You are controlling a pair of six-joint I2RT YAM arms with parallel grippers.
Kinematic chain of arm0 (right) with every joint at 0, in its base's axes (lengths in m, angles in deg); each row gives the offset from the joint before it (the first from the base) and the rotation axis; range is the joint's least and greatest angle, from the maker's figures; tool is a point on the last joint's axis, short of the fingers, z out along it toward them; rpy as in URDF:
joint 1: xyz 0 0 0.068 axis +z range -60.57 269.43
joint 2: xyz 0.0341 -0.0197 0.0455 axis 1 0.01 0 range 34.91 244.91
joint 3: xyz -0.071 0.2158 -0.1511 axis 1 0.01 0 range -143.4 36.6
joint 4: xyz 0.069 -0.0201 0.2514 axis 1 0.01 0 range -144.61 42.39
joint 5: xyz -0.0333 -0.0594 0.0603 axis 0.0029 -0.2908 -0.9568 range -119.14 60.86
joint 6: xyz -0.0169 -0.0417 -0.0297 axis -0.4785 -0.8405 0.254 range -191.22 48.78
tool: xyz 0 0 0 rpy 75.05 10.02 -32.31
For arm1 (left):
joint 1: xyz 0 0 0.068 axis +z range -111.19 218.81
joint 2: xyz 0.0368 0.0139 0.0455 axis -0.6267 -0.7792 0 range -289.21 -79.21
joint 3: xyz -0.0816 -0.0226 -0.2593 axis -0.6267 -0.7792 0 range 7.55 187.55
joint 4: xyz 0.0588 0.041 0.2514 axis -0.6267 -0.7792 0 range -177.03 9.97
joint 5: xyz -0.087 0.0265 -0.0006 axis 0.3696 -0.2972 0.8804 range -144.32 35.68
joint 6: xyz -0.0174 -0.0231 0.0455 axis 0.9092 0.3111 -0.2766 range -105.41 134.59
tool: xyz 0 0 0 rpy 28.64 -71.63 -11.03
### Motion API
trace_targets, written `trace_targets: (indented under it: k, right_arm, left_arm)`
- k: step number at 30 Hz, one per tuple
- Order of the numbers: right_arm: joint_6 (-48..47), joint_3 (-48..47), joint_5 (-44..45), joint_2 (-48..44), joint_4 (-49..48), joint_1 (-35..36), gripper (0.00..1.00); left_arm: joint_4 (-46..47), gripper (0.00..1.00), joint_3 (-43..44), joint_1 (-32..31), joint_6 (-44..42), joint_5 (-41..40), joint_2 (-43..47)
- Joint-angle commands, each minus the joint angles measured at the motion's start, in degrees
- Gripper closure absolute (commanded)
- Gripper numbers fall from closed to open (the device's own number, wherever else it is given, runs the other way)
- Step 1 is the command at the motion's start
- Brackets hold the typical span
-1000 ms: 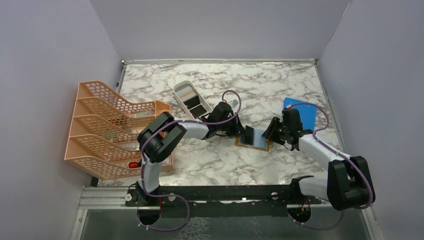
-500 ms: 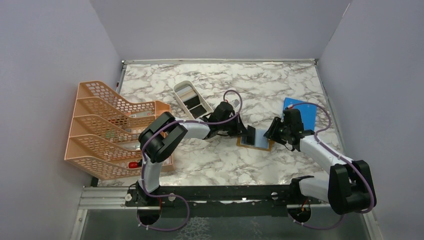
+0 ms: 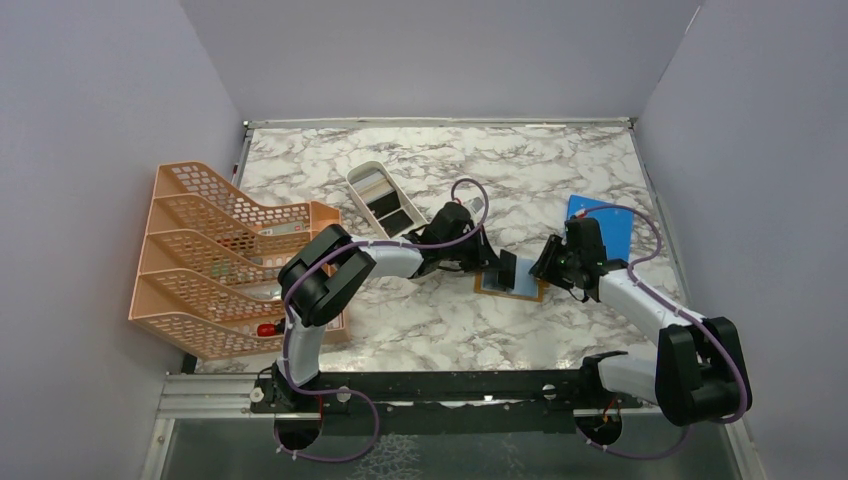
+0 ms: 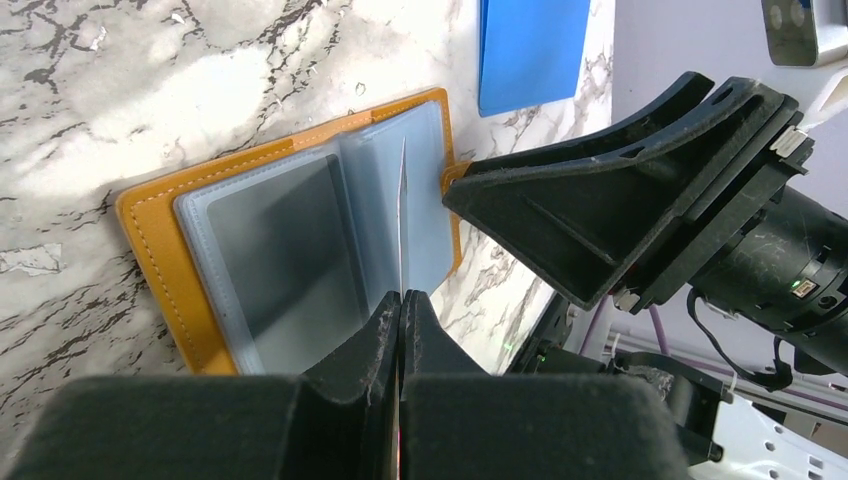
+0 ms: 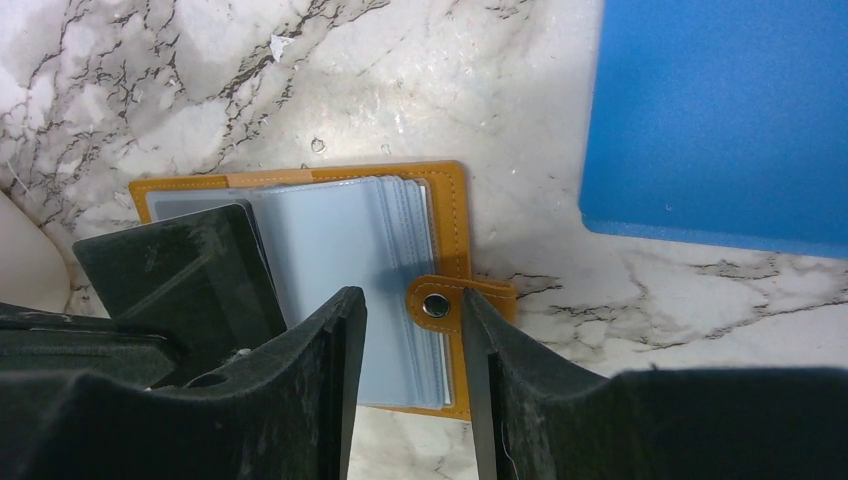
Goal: Put the credit cards into the card holder
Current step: Insert the credit card into the card holder.
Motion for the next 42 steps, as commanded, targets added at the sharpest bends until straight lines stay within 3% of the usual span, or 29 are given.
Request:
trace_targets:
  k: [1,24,42]
  right_arm:
    - [-0.57,-1.09,1.73,0.22,0.63,-0.2,0.55]
    - [-1.1,-0.61,1.23,0.32,0.23,-0.2,0.55]
    - [-0.92,-0.31,0.66,0.93,-0.56,-0.2,0.55]
  left_arm:
    - [-0.16,1.0,0.63,-0.38,0.07,-0.67,-0.28]
    - [-6.97,1.0,1.26,-0.02,-4.5,-5.41,-0.2]
    - [-8.81,1.0,2.72,1.06,-6.51,-3.37,-0.17]
